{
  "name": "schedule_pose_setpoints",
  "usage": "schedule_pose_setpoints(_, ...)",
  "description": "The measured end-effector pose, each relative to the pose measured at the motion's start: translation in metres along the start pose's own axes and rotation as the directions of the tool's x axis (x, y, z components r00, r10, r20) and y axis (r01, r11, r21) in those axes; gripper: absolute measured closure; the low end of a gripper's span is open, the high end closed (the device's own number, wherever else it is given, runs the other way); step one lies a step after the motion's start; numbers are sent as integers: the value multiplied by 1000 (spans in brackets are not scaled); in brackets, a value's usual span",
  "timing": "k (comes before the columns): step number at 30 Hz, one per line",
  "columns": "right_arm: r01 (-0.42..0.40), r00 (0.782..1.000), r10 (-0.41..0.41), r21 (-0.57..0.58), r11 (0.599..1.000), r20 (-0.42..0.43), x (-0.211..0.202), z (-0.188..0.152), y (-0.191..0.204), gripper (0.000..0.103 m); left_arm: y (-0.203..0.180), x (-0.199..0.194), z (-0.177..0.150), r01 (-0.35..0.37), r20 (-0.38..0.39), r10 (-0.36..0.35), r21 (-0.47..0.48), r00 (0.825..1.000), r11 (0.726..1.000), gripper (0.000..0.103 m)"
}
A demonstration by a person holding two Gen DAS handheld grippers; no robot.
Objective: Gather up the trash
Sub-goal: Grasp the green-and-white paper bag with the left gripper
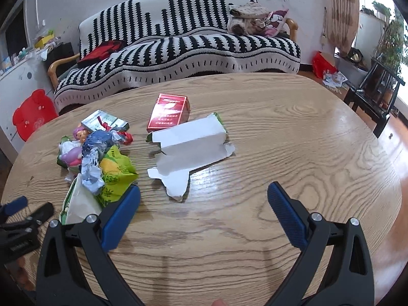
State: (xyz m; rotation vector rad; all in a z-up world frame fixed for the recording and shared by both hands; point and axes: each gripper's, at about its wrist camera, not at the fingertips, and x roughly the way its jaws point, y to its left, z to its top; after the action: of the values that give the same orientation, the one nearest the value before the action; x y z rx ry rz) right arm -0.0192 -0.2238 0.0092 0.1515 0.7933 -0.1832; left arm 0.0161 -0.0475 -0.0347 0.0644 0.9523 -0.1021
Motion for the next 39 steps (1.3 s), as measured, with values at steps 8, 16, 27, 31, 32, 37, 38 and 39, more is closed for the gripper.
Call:
schedule_pose_setpoints(8, -11, 1000, 11, 25, 1000, -3, 1, 2, -8, 7, -26, -30, 1, 51, 105, -62, 100, 993, 994, 6)
schedule_pose_setpoints(16, -16, 1000, 16, 18, 1000, -12, 1, 2, -10, 7, -64, -16, 3, 189, 2, -190, 83, 982, 978, 6)
schedule_pose_setpoints(27, -47, 999, 49, 117, 992, -9, 1, 4, -38, 7, -70, 0, 0, 197, -1, -198, 99, 980, 975, 7)
schedule_pose_setpoints(31, -35, 999, 38, 119, 992, -24, 5, 3, -41, 7, -66, 18, 1, 264, -67, -260, 59, 963, 963, 7)
schedule_pose_setpoints(32, -35, 999, 39, 120, 992, -30, 6, 2, -41, 7, -62, 23, 2, 296, -91, -293, 16, 952, 955, 7)
schedule_pose_setpoints(37, -15, 997, 25, 144, 989, -67, 16, 0, -44, 7, -54, 31, 3, 256, -104, -258, -35, 960, 966, 14)
schedule_pose_setpoints(38, -10, 997, 21, 148, 989, -73, 18, -1, -44, 7, -52, 29, 3, 244, -101, -246, -30, 964, 969, 24)
schedule_pose_setpoints(39, -7, 997, 19, 152, 988, -79, 19, -1, -44, 7, -50, 29, 3, 245, -106, -245, -22, 964, 969, 29)
